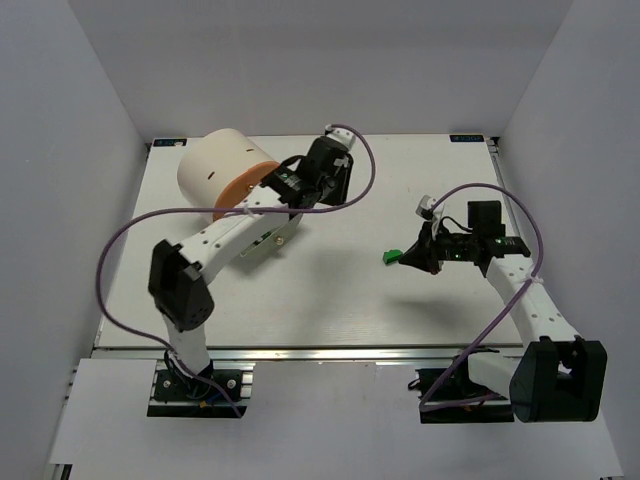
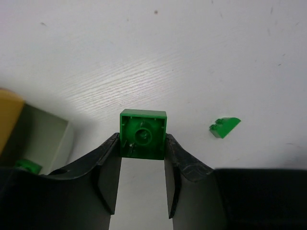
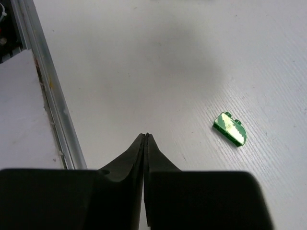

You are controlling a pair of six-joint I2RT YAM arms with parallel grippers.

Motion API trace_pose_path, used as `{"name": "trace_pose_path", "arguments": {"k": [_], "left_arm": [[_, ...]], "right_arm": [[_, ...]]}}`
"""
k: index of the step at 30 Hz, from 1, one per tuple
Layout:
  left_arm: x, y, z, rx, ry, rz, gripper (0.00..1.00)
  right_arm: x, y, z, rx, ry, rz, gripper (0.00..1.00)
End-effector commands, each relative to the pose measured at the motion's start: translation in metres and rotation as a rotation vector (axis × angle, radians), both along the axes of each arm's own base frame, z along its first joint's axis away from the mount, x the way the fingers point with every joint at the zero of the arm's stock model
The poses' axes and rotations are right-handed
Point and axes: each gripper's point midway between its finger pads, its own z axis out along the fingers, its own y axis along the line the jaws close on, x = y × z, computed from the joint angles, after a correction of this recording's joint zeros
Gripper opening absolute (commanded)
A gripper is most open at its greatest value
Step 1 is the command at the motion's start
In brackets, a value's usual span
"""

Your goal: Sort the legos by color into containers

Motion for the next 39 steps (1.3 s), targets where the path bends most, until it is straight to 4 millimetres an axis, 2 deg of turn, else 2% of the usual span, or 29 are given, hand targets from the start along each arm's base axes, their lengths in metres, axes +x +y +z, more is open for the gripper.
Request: {"name": "trace_pose_path", "arguments": {"k": [1, 6, 9, 11, 15, 21, 24, 25, 28, 29, 32, 34, 38, 39], "left_arm": [[-0.021, 0.038, 0.021, 0.051, 0.005, 0.057, 0.08], [-0.034, 0.087, 0.012, 0.209, 0.002, 0.171, 0.09], [-0.038, 0.11, 0.0, 0.287, 0.015, 0.223, 0.09], [-0.04, 0.117, -0.003, 0.311, 0.01, 0.236, 0.1], [-0.033, 0.141, -0.011, 0.383, 0.006, 0.287, 0.11], [-0.026, 0.151, -0.025, 0.437, 0.012, 0.296, 0.21], [-0.024, 0.156, -0.035, 0.46, 0.032, 0.304, 0.32], [-0.022, 0.161, -0.039, 0.467, 0.041, 0.316, 0.4], [-0.02, 0.165, -0.046, 0.479, 0.05, 0.33, 0.5], [-0.02, 0.166, -0.047, 0.483, 0.048, 0.334, 0.57], [-0.015, 0.168, -0.046, 0.484, 0.046, 0.35, 0.68], [-0.013, 0.167, -0.045, 0.485, 0.046, 0.349, 0.7], [-0.01, 0.169, -0.04, 0.477, 0.041, 0.365, 0.71], [-0.01, 0.167, -0.036, 0.461, 0.042, 0.361, 0.65]], "right_arm": [[0.003, 0.001, -0.007, -0.03, -0.008, 0.025, 0.07], [0.011, 0.002, -0.015, -0.087, 0.0, 0.049, 0.29], [0.017, 0.004, -0.013, -0.101, -0.007, 0.052, 0.34], [0.018, 0.005, -0.012, -0.109, -0.01, 0.056, 0.38], [0.018, 0.008, -0.015, -0.128, -0.003, 0.065, 0.43], [0.015, 0.01, -0.018, -0.147, 0.002, 0.075, 0.47], [0.014, 0.011, -0.019, -0.155, 0.001, 0.078, 0.5], [0.014, 0.011, -0.019, -0.157, -0.003, 0.081, 0.52], [0.015, 0.012, -0.019, -0.174, -0.025, 0.099, 0.56], [0.013, 0.011, -0.02, -0.179, -0.023, 0.107, 0.58], [0.01, 0.012, -0.02, -0.191, -0.041, 0.144, 0.64], [0.01, 0.013, -0.02, -0.196, -0.048, 0.157, 0.68], [0.01, 0.013, -0.021, -0.205, -0.056, 0.16, 0.69], [0.01, 0.013, -0.021, -0.212, -0.061, 0.164, 0.68]]}}
